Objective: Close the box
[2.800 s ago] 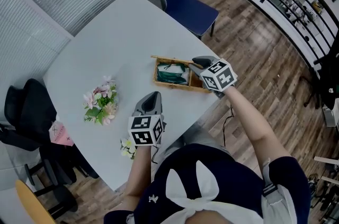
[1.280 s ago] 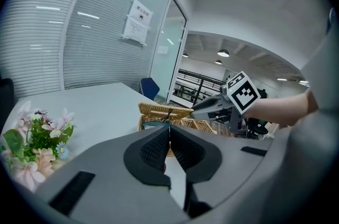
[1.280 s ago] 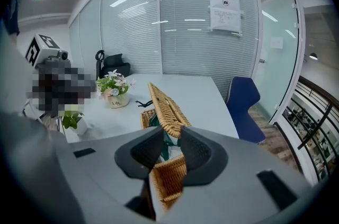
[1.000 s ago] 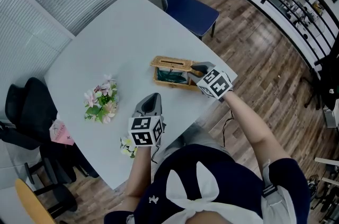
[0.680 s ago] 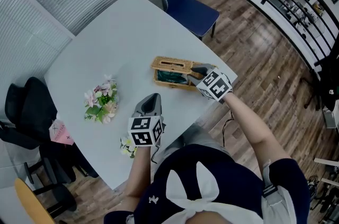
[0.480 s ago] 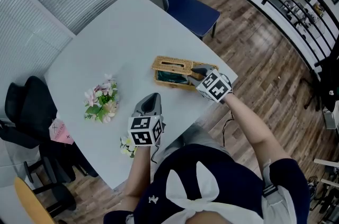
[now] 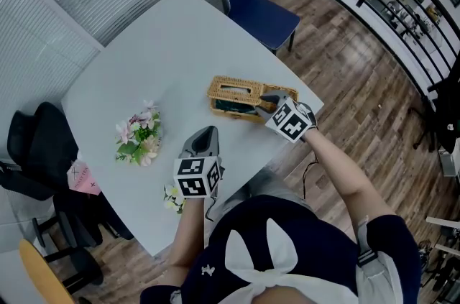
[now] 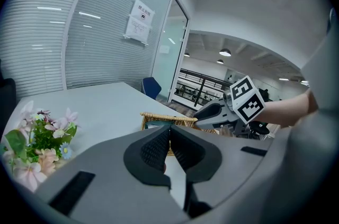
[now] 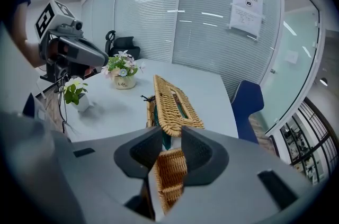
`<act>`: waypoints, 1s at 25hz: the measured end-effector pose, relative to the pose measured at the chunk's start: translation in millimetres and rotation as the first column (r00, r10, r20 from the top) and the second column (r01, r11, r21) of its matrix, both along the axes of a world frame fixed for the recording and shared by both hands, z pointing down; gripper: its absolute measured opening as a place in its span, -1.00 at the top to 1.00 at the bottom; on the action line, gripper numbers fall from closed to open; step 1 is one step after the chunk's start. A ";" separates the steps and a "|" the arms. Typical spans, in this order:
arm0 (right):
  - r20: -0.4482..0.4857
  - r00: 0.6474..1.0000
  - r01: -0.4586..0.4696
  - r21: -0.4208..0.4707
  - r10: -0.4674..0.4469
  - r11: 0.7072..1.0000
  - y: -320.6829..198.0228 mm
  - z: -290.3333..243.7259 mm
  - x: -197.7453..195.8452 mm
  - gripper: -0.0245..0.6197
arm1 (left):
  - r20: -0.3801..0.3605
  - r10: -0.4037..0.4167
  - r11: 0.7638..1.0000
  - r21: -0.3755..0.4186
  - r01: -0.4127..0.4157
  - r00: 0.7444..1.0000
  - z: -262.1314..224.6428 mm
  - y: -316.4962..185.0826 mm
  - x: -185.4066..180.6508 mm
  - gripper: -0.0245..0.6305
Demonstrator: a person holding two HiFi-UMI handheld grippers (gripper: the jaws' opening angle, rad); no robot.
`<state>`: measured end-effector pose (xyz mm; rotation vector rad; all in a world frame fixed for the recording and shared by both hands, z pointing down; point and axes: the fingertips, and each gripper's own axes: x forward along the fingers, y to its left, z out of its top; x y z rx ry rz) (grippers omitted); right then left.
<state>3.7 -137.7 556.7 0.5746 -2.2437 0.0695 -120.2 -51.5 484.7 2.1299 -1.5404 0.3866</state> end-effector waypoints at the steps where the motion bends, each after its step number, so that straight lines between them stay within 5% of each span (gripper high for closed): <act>1: -0.009 1.000 0.006 0.003 -0.006 1.000 0.9 1.4 -0.1 0.57 | 0.000 0.000 1.000 0.000 0.000 1.000 0.0 0.0 -0.3 0.85; 25: -0.153 0.984 0.098 0.037 -0.091 0.994 12.9 22.5 -1.4 0.55 | -0.001 -0.008 1.000 -0.012 0.008 1.000 5.5 -0.7 -5.4 0.85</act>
